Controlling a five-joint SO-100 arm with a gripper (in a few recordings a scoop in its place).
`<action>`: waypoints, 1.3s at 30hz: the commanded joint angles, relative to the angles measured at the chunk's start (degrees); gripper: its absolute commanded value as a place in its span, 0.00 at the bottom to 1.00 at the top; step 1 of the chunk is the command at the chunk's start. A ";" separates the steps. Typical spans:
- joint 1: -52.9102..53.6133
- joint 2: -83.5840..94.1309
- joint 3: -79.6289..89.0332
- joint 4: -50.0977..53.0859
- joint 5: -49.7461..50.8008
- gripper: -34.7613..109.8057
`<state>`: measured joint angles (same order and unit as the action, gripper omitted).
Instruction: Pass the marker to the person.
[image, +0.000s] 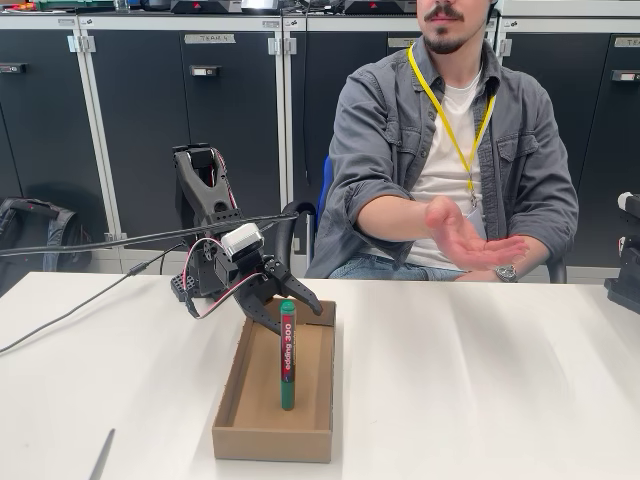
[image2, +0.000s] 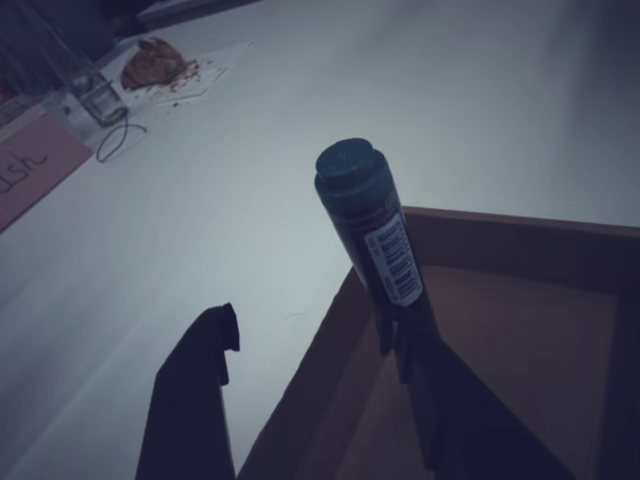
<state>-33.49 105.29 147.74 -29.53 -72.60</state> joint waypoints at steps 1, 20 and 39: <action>-0.18 4.66 -0.09 -0.79 0.62 0.45; 0.70 12.22 6.24 3.78 2.81 0.45; 6.42 12.22 6.42 4.22 2.37 0.45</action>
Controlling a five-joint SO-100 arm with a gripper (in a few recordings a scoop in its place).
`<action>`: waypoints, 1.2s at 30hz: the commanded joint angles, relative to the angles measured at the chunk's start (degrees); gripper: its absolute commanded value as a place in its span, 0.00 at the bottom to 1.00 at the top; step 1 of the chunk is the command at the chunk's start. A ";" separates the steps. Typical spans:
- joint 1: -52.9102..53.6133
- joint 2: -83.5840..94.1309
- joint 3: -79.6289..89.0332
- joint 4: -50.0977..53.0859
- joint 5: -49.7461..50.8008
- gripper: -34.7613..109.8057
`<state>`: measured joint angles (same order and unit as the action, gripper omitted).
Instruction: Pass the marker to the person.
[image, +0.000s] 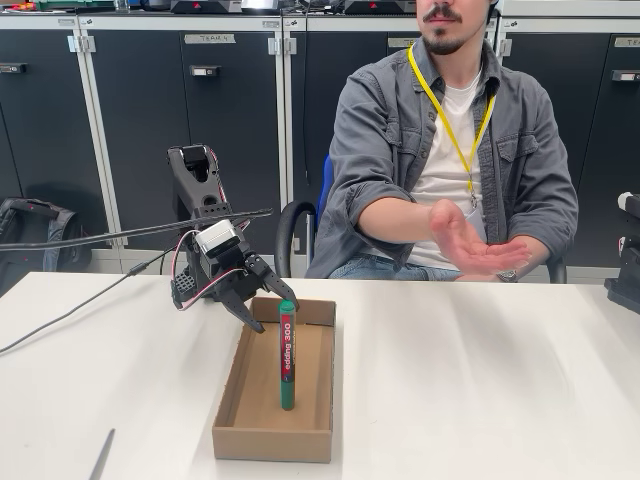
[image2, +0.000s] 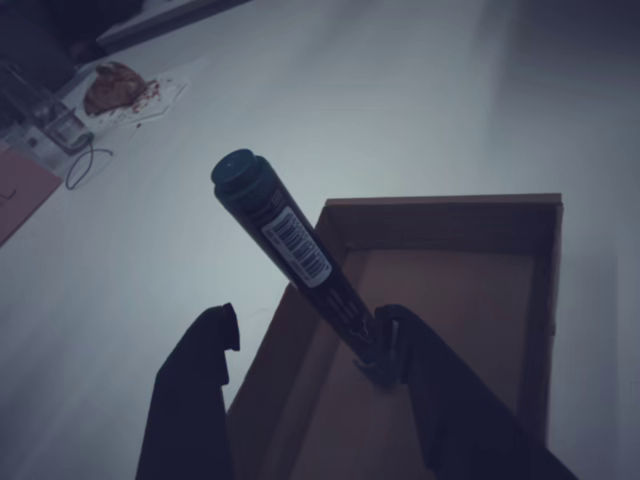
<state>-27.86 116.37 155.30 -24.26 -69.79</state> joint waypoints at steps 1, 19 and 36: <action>0.88 0.97 -1.41 -1.14 -0.44 0.45; -3.96 -2.64 -7.12 -4.13 -0.88 0.45; -0.70 0.97 -4.31 -2.02 -0.62 0.45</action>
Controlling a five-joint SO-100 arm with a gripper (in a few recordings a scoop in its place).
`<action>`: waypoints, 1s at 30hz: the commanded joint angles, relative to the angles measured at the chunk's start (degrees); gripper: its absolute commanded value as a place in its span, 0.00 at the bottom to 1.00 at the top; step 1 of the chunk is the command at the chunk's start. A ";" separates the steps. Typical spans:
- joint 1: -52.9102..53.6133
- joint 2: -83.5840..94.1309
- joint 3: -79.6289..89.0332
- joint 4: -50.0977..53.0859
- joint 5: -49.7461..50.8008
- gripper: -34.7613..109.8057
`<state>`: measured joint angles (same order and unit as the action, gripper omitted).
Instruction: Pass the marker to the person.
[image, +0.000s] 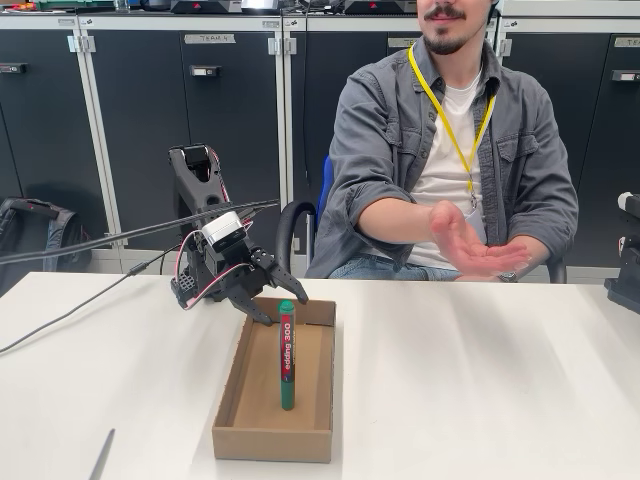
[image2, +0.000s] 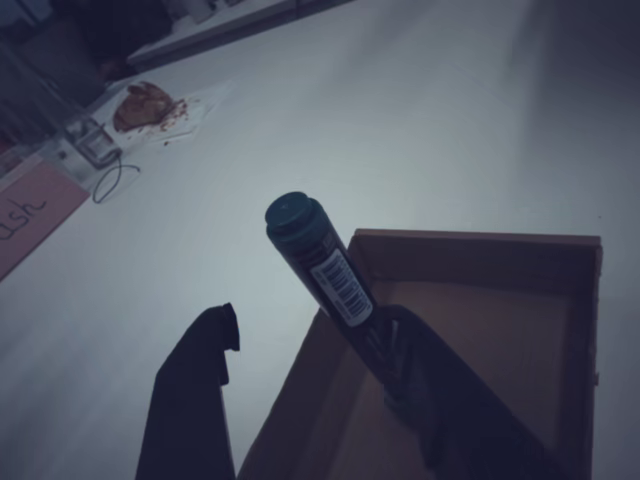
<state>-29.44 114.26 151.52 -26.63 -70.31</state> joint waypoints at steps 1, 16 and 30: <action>1.14 3.16 -0.62 0.53 -0.09 0.45; -0.97 6.15 -1.14 2.29 0.09 0.45; 1.93 8.17 3.52 1.58 -0.09 0.46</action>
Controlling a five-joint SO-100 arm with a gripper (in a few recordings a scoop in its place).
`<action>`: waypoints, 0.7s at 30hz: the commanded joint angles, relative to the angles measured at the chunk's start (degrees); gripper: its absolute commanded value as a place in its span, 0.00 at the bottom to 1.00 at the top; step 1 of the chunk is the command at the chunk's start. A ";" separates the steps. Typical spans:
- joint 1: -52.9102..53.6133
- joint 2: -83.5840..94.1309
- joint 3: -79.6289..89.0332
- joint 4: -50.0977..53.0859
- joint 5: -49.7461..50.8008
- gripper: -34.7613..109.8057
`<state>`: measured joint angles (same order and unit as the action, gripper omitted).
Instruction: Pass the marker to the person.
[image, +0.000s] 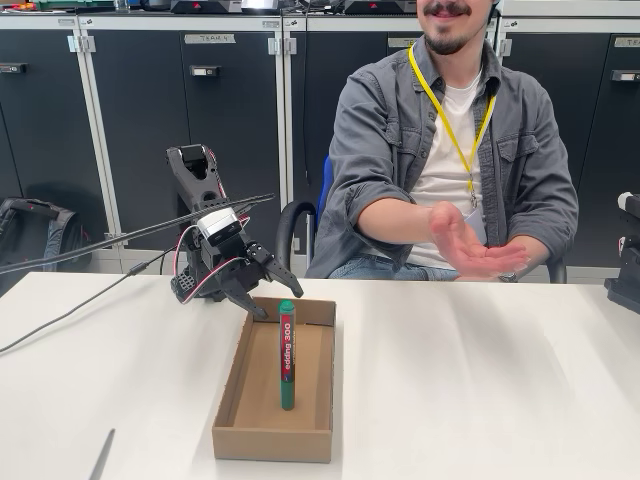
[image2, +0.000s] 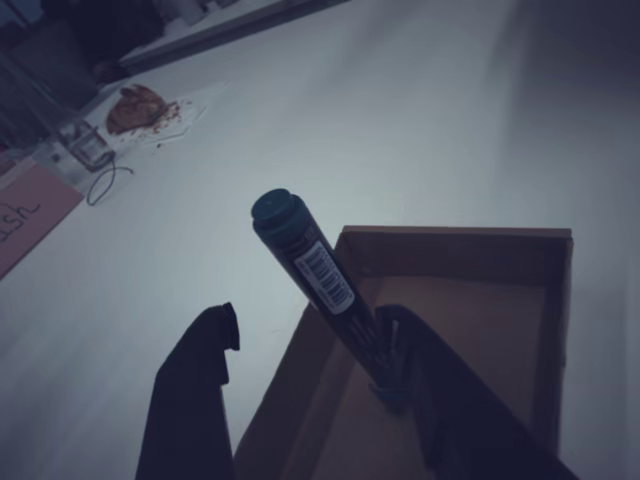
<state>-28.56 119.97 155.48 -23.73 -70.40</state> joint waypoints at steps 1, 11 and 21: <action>1.67 2.02 -0.62 -1.23 0.00 0.46; 0.62 -1.41 -0.79 -4.04 -0.53 0.46; -0.26 -4.22 2.37 -7.91 -0.70 0.45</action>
<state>-29.00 115.84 157.94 -29.53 -70.84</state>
